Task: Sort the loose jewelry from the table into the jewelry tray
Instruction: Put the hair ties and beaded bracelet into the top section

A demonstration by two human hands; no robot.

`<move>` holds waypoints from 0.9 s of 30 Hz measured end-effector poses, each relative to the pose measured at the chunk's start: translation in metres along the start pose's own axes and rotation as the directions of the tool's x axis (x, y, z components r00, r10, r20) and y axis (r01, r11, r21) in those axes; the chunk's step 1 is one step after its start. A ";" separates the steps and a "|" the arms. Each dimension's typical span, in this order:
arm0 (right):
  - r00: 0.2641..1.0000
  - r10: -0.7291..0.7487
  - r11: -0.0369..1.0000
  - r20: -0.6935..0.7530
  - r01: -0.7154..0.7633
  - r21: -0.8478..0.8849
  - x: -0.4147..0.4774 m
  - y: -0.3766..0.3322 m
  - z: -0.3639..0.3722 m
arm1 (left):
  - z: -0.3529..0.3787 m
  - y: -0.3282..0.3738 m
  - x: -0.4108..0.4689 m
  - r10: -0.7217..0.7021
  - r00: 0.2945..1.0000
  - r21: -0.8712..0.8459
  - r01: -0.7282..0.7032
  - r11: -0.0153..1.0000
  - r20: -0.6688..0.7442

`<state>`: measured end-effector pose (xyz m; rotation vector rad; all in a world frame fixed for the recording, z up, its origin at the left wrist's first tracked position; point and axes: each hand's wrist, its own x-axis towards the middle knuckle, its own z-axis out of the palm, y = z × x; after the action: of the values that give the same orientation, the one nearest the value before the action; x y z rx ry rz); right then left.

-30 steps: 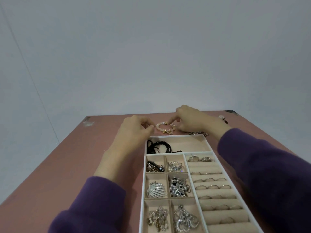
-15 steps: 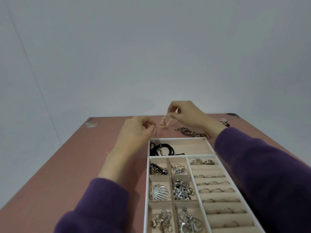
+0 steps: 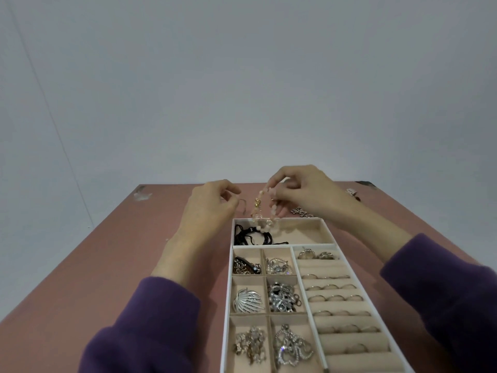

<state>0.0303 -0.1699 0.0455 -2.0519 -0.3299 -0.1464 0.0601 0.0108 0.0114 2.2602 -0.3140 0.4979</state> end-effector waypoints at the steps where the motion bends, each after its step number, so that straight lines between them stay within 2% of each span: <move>1: 0.999 0.032 0.997 0.011 -0.033 0.076 -0.002 0.001 0.004 | 0.000 0.000 0.000 -0.001 1.000 0.005 0.001 1.000 -0.001; 4: 0.984 0.165 0.935 0.061 -0.176 0.310 -0.007 0.006 0.016 | 0.000 -0.001 0.000 -0.002 1.000 0.015 0.001 1.000 0.010; 6: 0.967 0.239 0.902 0.087 -0.254 0.349 -0.009 0.011 0.022 | 0.000 -0.001 0.000 -0.002 1.000 0.017 0.002 1.000 0.012; 9: 0.963 0.267 0.954 0.035 -0.269 0.135 -0.013 0.017 0.022 | 0.000 -0.001 0.000 -0.008 1.000 0.011 0.008 1.000 0.015; 13: 0.982 0.183 0.969 -0.044 -0.188 -0.163 -0.015 0.018 0.017 | 0.000 -0.001 0.000 -0.004 1.000 0.011 0.004 1.000 0.023; 23: 0.989 0.119 0.859 -0.090 -0.148 -0.491 -0.014 0.025 0.020 | 0.001 0.003 -0.003 -0.011 0.999 0.024 0.010 1.000 0.045; 27: 0.992 0.110 0.825 -0.068 -0.130 -0.550 -0.014 0.024 0.020 | 0.003 0.003 -0.004 0.004 0.999 0.036 -0.006 0.999 0.054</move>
<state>0.0234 -0.1657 0.0125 -2.6386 -0.1401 -0.2186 0.0555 0.0067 0.0099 2.3109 -0.3407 0.4496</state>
